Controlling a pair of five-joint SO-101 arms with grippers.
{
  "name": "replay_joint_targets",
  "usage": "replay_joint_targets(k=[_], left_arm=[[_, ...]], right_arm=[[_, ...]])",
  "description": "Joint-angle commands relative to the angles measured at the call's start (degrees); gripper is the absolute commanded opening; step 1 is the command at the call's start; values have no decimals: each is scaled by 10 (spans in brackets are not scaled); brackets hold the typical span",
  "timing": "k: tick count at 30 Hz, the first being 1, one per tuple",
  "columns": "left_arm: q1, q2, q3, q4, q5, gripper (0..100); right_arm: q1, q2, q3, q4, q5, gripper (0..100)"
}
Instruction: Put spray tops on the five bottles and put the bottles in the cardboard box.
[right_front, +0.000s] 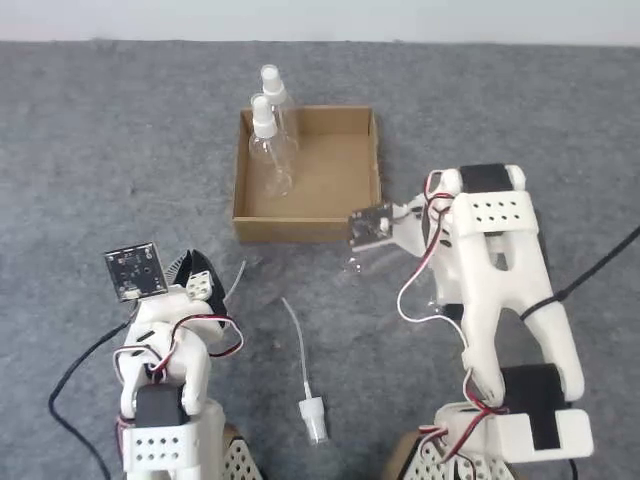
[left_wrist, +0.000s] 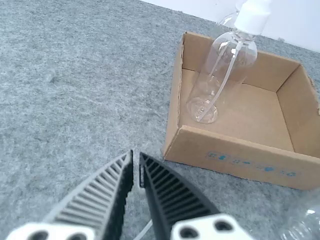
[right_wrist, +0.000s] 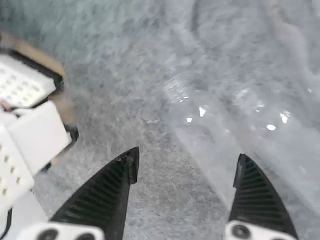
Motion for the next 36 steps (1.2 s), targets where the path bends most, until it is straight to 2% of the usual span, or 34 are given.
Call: replay_joint_targets(k=[1, 23, 36], left_arm=[[3, -8, -7, 1, -4, 12], [3, -8, -7, 1, -4, 12], [3, -8, -7, 1, -4, 12]], right_arm=[[28, -31, 24, -7, 55, 250], [31, -31, 264, -307, 54, 250], [30, -130, 251, -276, 30, 253]])
